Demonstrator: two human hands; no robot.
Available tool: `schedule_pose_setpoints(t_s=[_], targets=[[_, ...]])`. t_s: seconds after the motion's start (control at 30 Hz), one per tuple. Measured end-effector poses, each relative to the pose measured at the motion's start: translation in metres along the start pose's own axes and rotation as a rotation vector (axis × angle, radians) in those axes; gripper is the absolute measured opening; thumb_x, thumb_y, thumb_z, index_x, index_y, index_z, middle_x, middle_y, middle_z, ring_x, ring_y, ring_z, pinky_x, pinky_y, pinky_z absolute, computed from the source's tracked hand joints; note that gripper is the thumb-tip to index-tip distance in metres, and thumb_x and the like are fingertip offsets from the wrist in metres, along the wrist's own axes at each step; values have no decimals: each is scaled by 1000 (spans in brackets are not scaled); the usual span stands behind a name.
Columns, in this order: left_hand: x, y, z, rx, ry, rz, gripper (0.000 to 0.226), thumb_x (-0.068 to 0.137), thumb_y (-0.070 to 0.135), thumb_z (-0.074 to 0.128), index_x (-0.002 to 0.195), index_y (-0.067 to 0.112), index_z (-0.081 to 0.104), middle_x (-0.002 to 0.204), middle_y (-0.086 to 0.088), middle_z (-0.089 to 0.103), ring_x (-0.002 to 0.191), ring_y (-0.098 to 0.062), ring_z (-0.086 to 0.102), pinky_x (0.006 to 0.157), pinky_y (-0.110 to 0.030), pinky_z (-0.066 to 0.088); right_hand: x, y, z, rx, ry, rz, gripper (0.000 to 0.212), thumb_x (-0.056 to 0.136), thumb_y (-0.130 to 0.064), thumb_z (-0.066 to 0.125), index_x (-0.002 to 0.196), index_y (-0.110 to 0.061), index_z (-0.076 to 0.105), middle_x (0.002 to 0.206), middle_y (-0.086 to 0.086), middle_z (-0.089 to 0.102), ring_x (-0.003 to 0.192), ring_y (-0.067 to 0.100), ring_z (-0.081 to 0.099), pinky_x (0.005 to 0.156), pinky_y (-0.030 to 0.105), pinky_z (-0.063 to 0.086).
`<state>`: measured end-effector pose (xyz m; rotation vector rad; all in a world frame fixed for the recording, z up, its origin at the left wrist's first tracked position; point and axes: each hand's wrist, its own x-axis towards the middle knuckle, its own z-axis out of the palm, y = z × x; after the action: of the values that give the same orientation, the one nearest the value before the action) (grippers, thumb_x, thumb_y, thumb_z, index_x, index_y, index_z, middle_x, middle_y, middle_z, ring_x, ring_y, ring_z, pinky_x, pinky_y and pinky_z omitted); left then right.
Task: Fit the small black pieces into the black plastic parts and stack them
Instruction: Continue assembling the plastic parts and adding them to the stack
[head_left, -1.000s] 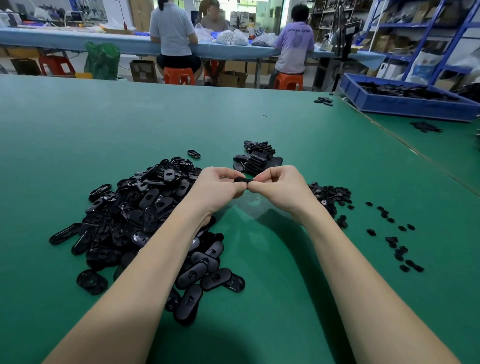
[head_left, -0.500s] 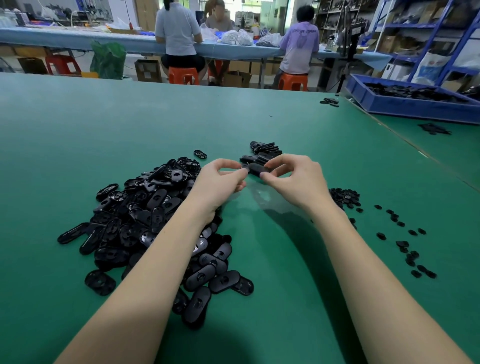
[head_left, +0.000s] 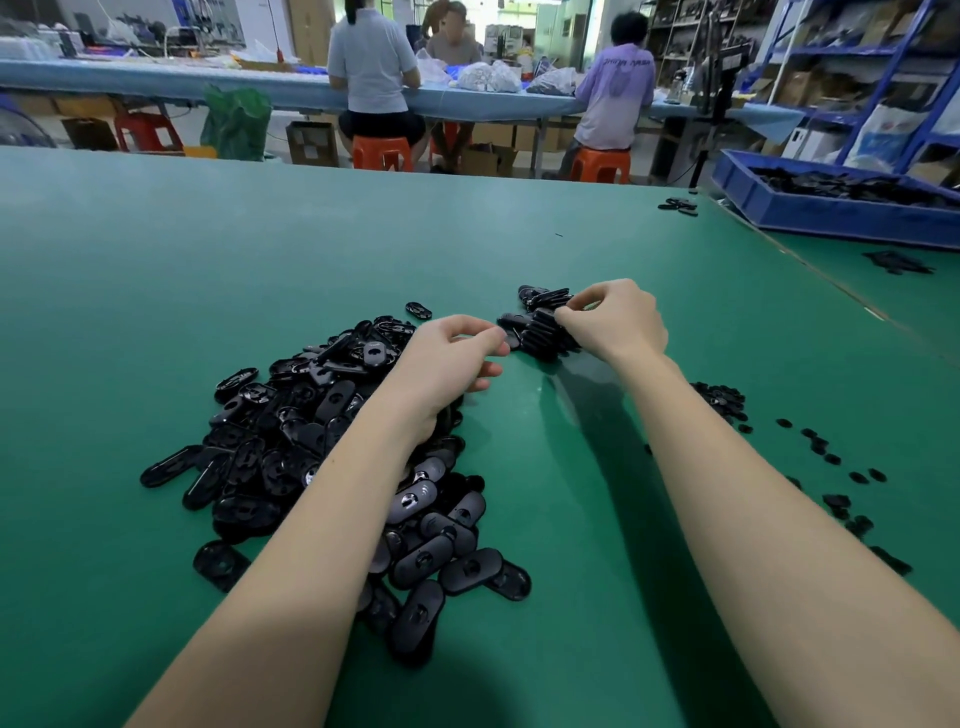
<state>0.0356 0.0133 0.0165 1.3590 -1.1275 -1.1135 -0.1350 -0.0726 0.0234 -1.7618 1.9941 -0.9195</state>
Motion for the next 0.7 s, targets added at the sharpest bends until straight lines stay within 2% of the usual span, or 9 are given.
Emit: schedule_pose_setpoints(t_s=[0.1, 0.2, 0.3, 0.4, 0.5, 0.6, 0.7], targets=[[1, 3, -4, -2, 6, 8, 10, 98, 21, 60, 97, 15, 68, 94, 0, 75, 69, -9, 66, 62, -15, 54, -12, 4, -4, 51, -22, -45, 13, 84, -34, 65, 90, -33, 75, 91, -13, 72, 94, 18, 64, 68, 27, 42], [2, 5, -8, 23, 8, 24, 18, 101, 24, 55, 93, 16, 69, 95, 1, 76, 69, -9, 68, 66, -19, 56, -30, 9, -1, 109, -85, -111, 10, 83, -33, 67, 83, -31, 76, 78, -16, 70, 89, 12, 67, 74, 29, 51], [3, 7, -12, 86, 10, 81, 33, 106, 33, 44, 92, 18, 70, 93, 3, 77, 75, -10, 71, 71, -24, 57, -49, 10, 9, 76, -186, -192, 8, 83, -33, 69, 81, -31, 77, 78, -15, 71, 86, 9, 68, 80, 29, 56], [4, 9, -18, 118, 20, 124, 41, 107, 38, 39, 93, 18, 71, 91, 2, 78, 84, -15, 73, 76, -28, 56, -63, 6, 19, -4, -289, -286, 7, 84, -37, 71, 82, -34, 76, 77, -19, 69, 81, 3, 65, 75, 26, 51], [5, 7, -24, 184, 21, 155, 44, 107, 41, 36, 94, 19, 72, 94, 2, 78, 94, -18, 73, 88, -35, 53, -70, -3, 26, -7, -316, -350, 7, 84, -39, 72, 87, -35, 76, 83, -18, 71, 82, 2, 63, 73, 26, 46], [5, 7, -28, 184, 36, 172, 44, 107, 40, 36, 93, 18, 72, 95, 1, 77, 95, -18, 73, 90, -36, 55, -76, -11, 33, -14, -306, -441, 17, 86, -39, 73, 103, -40, 75, 98, -18, 72, 77, 3, 53, 76, 26, 46], [5, 7, -29, 176, 45, 179, 44, 108, 39, 36, 92, 18, 71, 96, 0, 76, 97, -20, 72, 89, -36, 56, -80, -18, 39, -71, -319, -513, 27, 88, -39, 72, 115, -43, 73, 109, -14, 68, 93, 10, 57, 86, 30, 49]])
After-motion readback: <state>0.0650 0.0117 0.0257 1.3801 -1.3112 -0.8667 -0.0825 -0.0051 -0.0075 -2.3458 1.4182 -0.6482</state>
